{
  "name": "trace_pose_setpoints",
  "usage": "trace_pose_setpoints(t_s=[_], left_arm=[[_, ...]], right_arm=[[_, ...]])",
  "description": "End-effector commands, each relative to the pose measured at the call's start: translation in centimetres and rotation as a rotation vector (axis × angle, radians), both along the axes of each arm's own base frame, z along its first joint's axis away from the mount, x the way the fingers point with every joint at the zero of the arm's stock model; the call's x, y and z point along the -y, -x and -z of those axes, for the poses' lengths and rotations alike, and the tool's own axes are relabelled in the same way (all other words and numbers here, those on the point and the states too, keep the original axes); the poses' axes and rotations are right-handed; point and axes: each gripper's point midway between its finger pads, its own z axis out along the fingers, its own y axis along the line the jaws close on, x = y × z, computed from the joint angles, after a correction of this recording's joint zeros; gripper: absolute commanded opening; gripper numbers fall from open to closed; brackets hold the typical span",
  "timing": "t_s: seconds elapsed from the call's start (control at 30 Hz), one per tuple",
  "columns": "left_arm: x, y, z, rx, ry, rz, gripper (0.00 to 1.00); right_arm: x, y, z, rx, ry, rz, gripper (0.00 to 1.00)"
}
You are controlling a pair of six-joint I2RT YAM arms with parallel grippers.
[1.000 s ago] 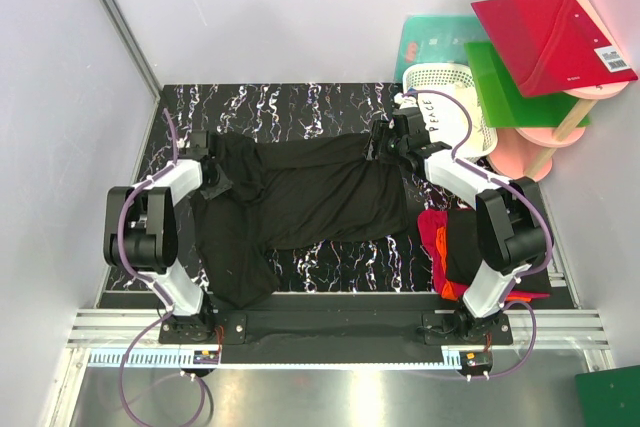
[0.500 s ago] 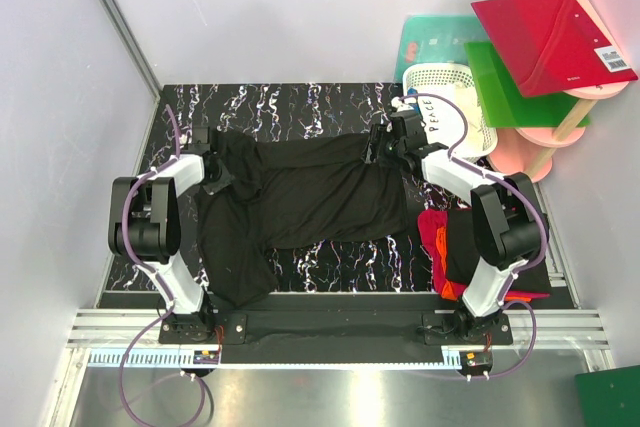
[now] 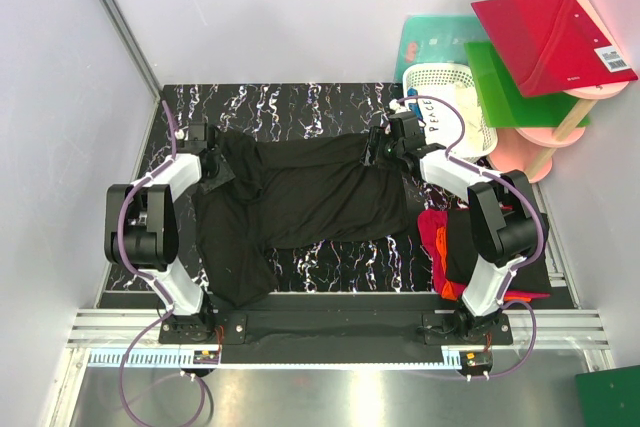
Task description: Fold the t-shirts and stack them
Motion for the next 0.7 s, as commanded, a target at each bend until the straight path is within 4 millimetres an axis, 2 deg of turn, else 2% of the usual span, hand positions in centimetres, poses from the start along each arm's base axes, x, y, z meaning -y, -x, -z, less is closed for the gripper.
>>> trace_pose_setpoints(t_s=[0.0, 0.03, 0.07, 0.13, 0.17, 0.3, 0.37, 0.4, 0.53, 0.6, 0.67], left_arm=[[-0.4, -1.8, -1.2, 0.064, -0.011, -0.005, 0.42], [-0.3, -1.9, -1.0, 0.062, -0.009, -0.002, 0.38], [-0.3, -2.2, -1.0, 0.062, -0.007, -0.001, 0.30], [-0.1, -2.8, -0.6, 0.054, 0.001, 0.007, 0.27], [0.0, -2.9, -0.5, 0.051, 0.004, 0.009, 0.20], [0.1, -3.6, 0.1, 0.045, 0.013, 0.009, 0.15], [0.2, -3.7, 0.3, 0.040, 0.014, 0.013, 0.18], [0.3, -3.7, 0.6, 0.033, 0.019, 0.019, 0.31], [0.6, -4.1, 0.6, 0.036, 0.038, 0.027, 0.41], [0.8, -4.4, 0.4, 0.045, 0.043, 0.032, 0.41], [0.7, -4.5, 0.3, 0.048, 0.044, 0.033, 0.24]], right_arm=[[-1.3, -1.2, -1.9, 0.059, -0.034, -0.025, 0.67], [-1.4, -1.1, -1.8, 0.057, -0.036, -0.027, 0.67], [-1.4, -1.1, -1.8, 0.056, -0.038, -0.027, 0.67], [-1.5, -1.1, -1.7, 0.052, -0.040, -0.028, 0.67], [-1.5, -1.1, -1.7, 0.052, -0.038, -0.031, 0.67], [-1.4, -1.0, -1.8, 0.054, -0.037, -0.029, 0.67], [-1.4, -1.0, -1.7, 0.052, -0.036, -0.029, 0.67], [-1.4, -1.0, -1.6, 0.052, -0.036, -0.031, 0.67], [-1.4, -0.9, -1.6, 0.049, -0.038, -0.033, 0.67], [-1.4, -0.9, -1.5, 0.047, -0.036, -0.031, 0.67], [-1.4, -0.9, -1.3, 0.043, -0.037, -0.032, 0.67]])
